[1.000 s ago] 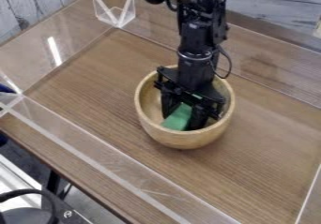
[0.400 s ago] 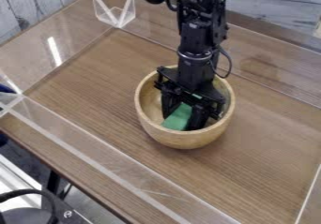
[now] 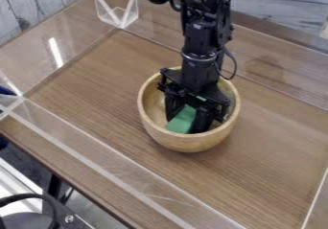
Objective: Remove the green block from inside the brown bowl and put it on the table
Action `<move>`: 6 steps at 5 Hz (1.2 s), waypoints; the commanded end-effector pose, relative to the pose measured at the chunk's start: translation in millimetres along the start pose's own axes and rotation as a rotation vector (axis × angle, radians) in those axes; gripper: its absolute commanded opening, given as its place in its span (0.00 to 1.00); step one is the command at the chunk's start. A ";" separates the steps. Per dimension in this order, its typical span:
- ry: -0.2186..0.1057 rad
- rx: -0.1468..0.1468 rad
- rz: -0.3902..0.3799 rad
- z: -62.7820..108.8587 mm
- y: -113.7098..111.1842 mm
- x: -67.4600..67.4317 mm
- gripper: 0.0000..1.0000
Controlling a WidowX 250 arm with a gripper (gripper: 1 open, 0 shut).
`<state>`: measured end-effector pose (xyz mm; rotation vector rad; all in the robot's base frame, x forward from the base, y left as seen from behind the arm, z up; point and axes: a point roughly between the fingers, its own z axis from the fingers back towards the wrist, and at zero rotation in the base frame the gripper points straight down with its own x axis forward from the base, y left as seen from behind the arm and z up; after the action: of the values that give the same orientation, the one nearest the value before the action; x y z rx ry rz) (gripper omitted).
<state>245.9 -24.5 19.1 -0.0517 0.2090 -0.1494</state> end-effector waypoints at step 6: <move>-0.019 -0.017 -0.110 5.9 -34.3 9.4 0.00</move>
<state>252.3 -49.9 24.1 -0.0688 0.1928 -0.2236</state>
